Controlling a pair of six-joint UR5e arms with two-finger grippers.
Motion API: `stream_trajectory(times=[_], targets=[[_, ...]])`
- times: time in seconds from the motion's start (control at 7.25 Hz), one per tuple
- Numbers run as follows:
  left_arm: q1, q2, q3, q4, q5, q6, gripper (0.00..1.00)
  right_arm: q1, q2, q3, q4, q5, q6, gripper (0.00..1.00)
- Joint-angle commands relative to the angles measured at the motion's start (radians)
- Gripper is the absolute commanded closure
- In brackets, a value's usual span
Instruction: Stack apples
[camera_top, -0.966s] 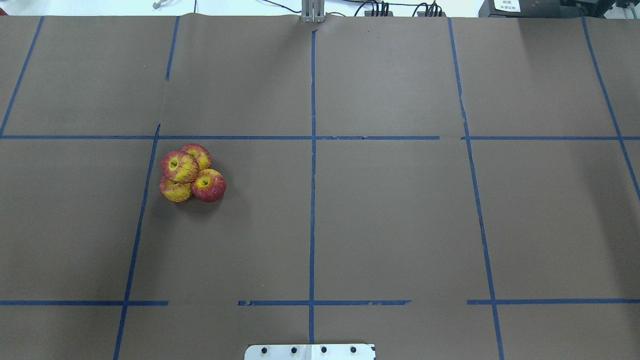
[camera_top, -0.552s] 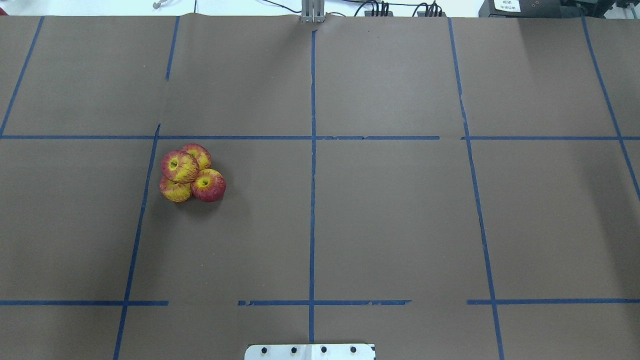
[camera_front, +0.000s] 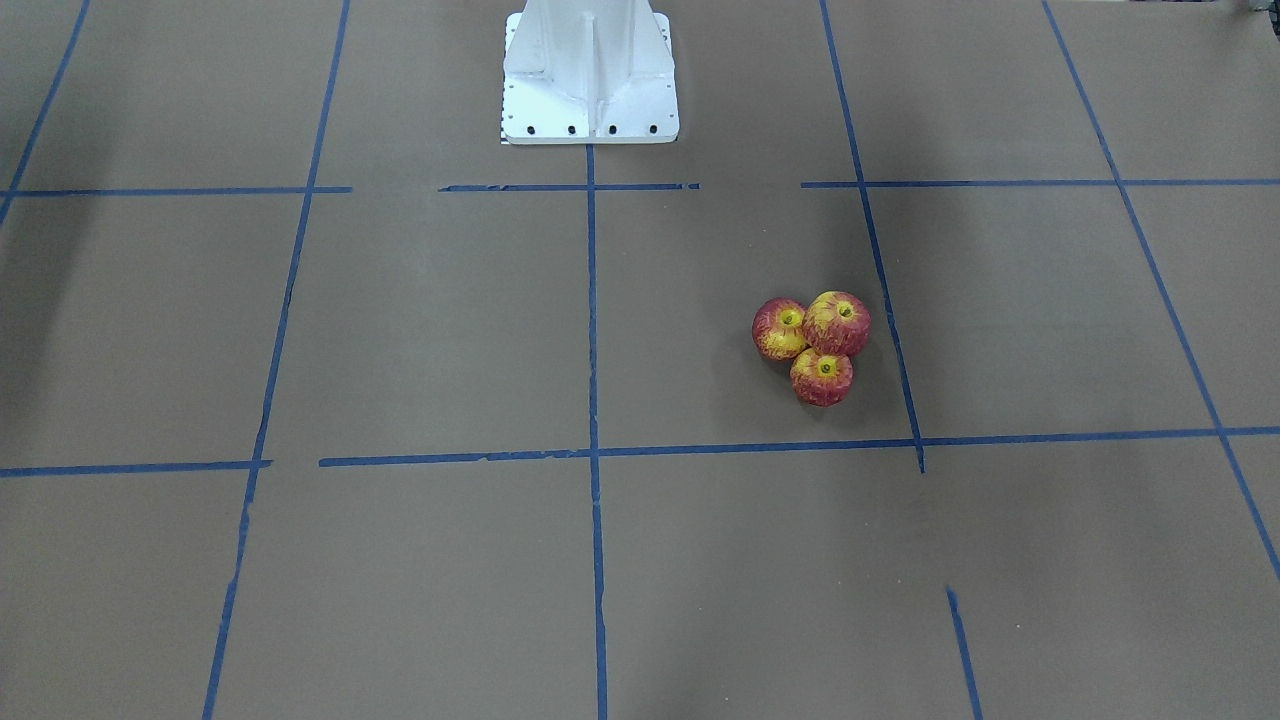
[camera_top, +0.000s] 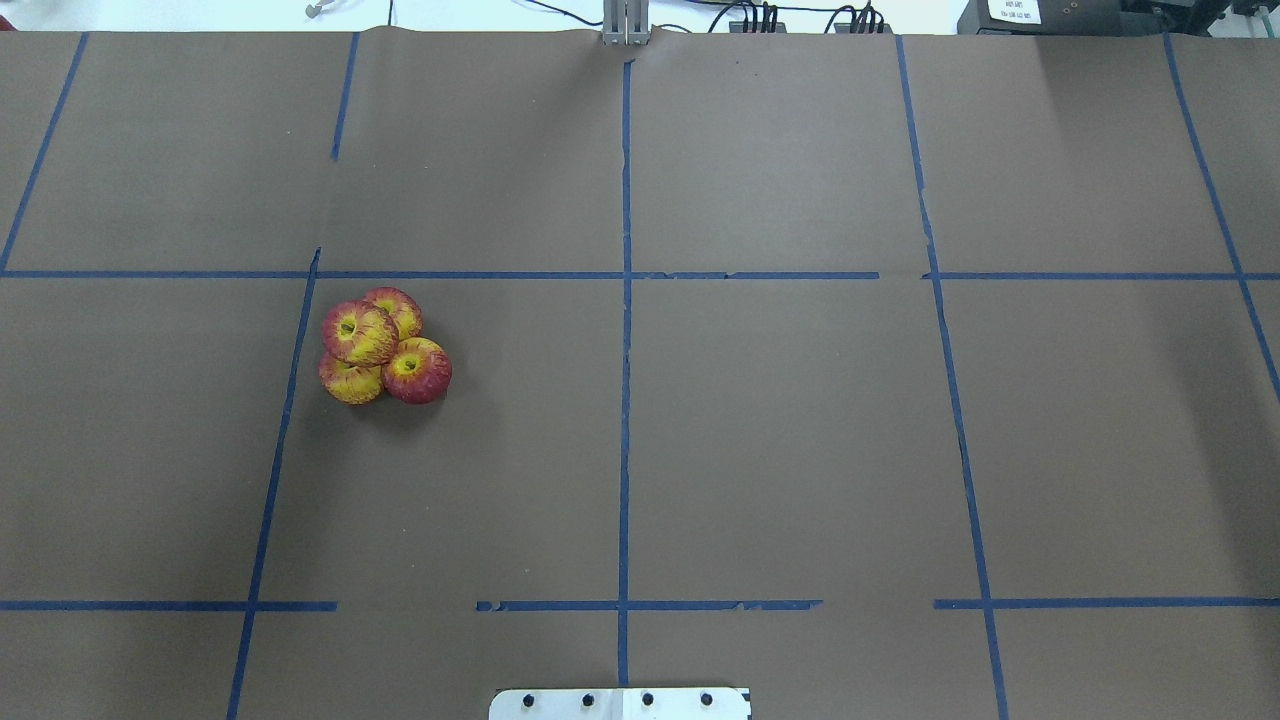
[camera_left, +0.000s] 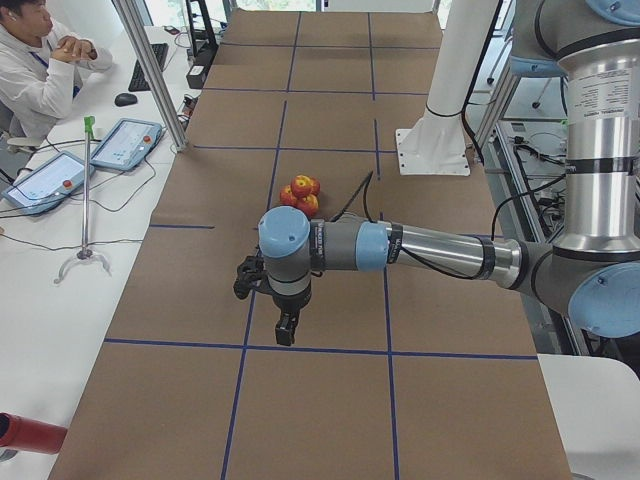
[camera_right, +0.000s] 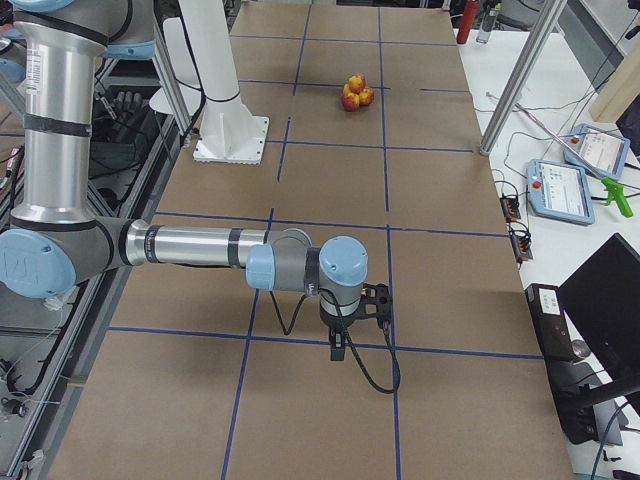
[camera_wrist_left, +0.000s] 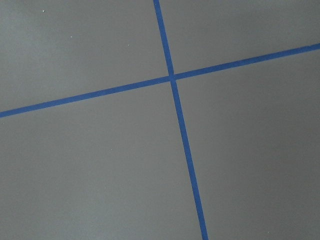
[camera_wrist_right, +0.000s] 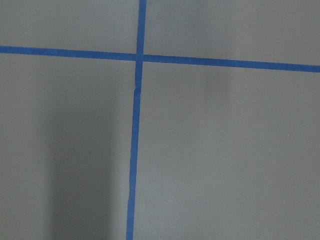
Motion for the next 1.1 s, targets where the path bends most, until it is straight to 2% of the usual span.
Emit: stream_trajectory(times=[0.0, 0.14, 0.28, 0.41, 0.97], targets=[[0.004, -0.008, 0.049, 0.005, -0.002, -0.011, 0.0, 0.0, 0.0, 0.0, 0.0, 0.0, 0.001, 0.0], [0.004, -0.013, 0.087, 0.003, -0.014, -0.029, 0.0, 0.0, 0.0, 0.0, 0.0, 0.0, 0.0, 0.0], [0.004, -0.01, 0.077, 0.019, -0.081, -0.037, 0.0, 0.0, 0.0, 0.0, 0.0, 0.0, 0.001, 0.0], [0.004, -0.009, 0.081, 0.017, -0.096, -0.04, 0.0, 0.0, 0.0, 0.0, 0.0, 0.0, 0.0, 0.0], [0.007, -0.037, 0.052, 0.013, -0.07, -0.051, 0.0, 0.0, 0.0, 0.0, 0.0, 0.0, 0.0, 0.0]])
